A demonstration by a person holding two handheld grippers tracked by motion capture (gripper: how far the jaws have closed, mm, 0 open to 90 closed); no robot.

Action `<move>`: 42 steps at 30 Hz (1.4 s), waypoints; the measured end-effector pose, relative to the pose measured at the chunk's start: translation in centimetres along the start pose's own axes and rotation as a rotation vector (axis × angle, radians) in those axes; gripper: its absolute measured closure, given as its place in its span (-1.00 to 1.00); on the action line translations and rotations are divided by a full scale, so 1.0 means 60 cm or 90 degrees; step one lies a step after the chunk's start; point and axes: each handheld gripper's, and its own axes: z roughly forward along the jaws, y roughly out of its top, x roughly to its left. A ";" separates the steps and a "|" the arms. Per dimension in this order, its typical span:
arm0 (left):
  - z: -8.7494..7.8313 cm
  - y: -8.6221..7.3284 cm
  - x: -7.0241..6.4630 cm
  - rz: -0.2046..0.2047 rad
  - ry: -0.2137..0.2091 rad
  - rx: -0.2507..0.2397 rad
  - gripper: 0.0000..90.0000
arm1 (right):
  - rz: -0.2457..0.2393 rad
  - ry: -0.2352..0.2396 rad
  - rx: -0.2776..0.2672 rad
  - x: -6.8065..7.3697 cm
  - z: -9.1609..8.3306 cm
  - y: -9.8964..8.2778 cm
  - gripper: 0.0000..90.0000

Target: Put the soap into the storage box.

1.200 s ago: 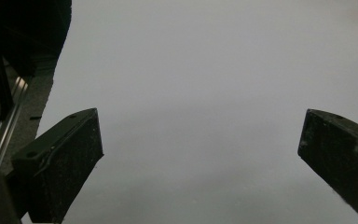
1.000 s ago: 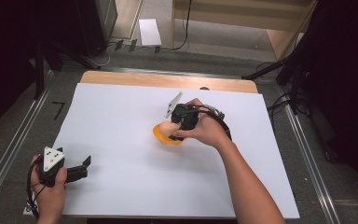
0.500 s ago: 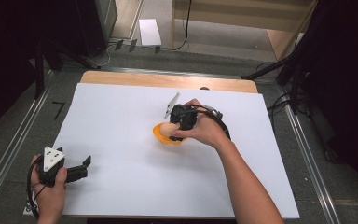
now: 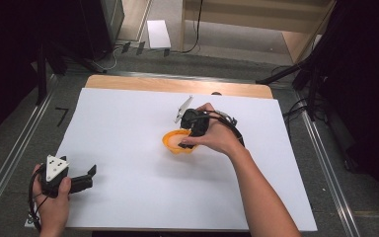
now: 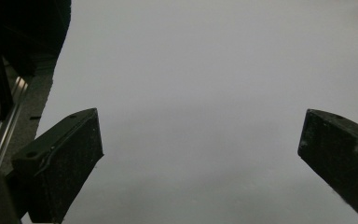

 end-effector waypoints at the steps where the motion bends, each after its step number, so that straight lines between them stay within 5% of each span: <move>1: 0.000 0.000 0.000 0.000 0.000 0.000 -1.00 | 0.003 -0.002 0.000 0.000 -0.001 -0.001 -0.41; 10: 0.000 0.000 0.000 0.000 0.001 -0.001 -1.00 | 0.039 -0.011 -0.031 -0.009 -0.014 -0.023 -0.54; 19: 0.000 0.000 0.000 0.001 0.001 0.001 -1.00 | 0.088 -0.018 -0.042 -0.008 -0.023 -0.053 -0.99; 42: 0.000 0.000 0.001 -0.004 0.002 0.004 -1.00 | 0.230 -0.074 -0.101 0.011 -0.064 -0.179 -1.00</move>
